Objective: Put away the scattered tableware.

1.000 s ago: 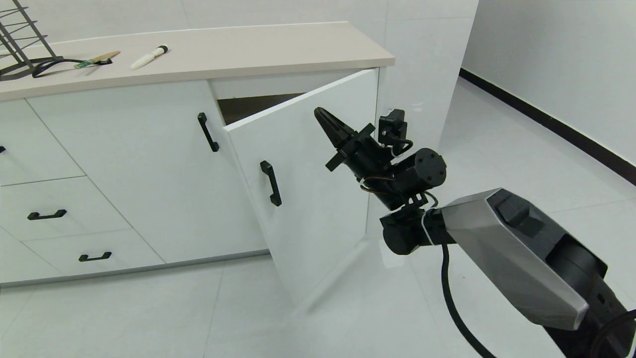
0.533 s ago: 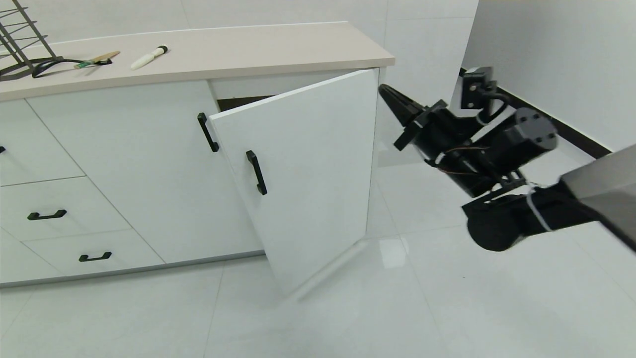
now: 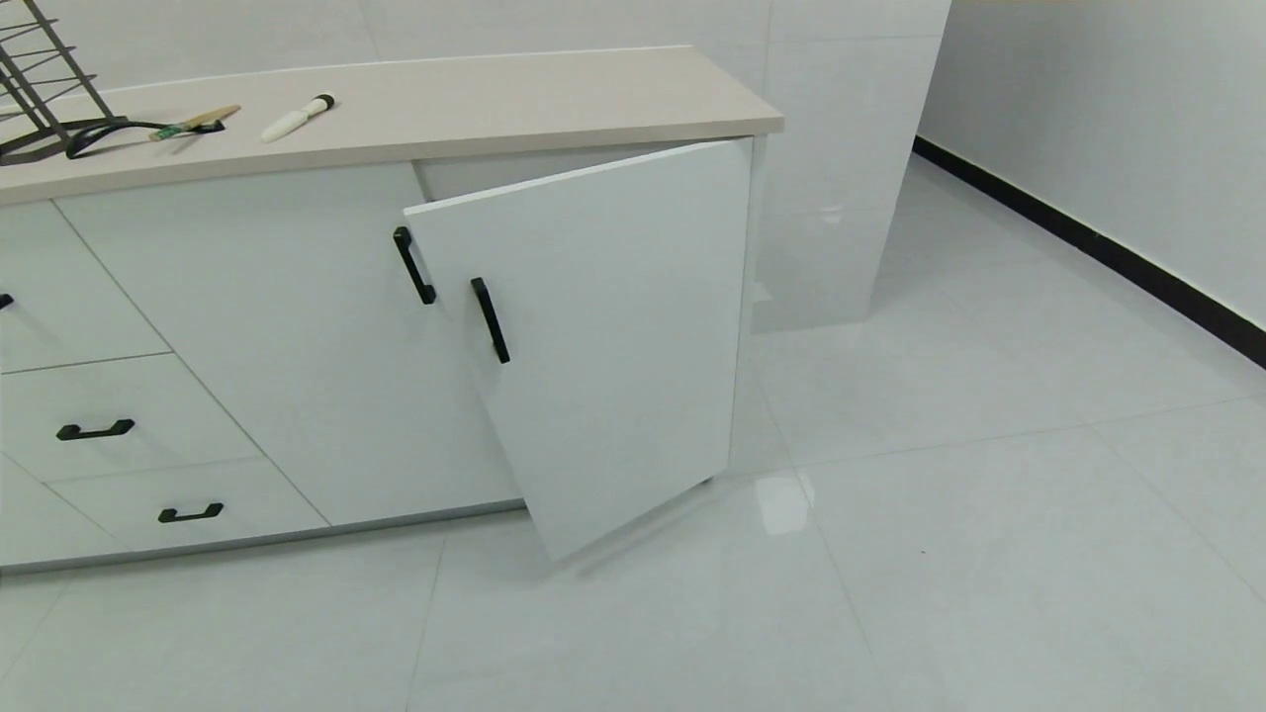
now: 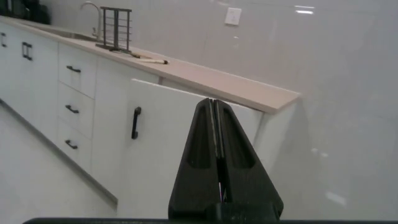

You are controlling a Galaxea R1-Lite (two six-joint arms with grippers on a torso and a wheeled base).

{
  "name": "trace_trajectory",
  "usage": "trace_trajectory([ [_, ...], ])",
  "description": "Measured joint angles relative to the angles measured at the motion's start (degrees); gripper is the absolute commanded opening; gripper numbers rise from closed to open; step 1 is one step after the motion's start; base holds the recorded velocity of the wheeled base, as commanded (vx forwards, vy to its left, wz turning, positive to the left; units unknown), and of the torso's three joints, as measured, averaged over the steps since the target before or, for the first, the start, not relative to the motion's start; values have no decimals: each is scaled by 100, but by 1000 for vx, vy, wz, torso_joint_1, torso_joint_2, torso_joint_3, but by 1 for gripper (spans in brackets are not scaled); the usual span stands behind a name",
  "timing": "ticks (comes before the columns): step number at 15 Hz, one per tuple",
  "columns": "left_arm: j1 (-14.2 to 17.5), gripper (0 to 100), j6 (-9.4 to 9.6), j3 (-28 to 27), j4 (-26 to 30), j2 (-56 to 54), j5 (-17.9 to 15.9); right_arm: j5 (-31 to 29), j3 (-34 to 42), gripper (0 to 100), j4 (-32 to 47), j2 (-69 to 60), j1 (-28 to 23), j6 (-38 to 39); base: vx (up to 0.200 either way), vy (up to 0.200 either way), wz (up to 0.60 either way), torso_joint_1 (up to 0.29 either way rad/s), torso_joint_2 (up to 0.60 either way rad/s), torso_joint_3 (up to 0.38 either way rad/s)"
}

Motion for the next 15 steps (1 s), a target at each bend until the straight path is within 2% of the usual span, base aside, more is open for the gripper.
trace_trajectory([
  [2,0,100,7,0,0,-2,-1,105,905,0,40,-1154,-443,-51,0,0,0,0,0,0],
  [4,0,100,13,0,0,-2,5,139,1347,0,670,-2138,-714,-71,0,0,0,0,0,0],
  [6,0,100,5,0,0,-2,7,154,1496,0,2137,-3184,-823,-88,0,0,0,0,0,0],
  [10,0,100,16,0,0,0,7,68,1565,0,5666,-5519,-806,-167,0,0,0,0,0,0],
  [11,0,100,13,0,0,0,7,-285,1571,0,6410,-5893,-778,-177,0,0,0,0,0,0],
  [13,0,100,-6,0,0,0,13,-1801,1587,0,7962,-6337,-742,-169,0,0,0,0,0,0],
  [14,0,100,-11,0,0,0,18,-2649,1582,0,8491,-6452,-736,-166,0,0,0,0,0,0],
  [15,0,100,-13,0,0,-2,18,-3235,1570,0,8902,-6529,-725,-150,0,0,0,0,0,0],
])
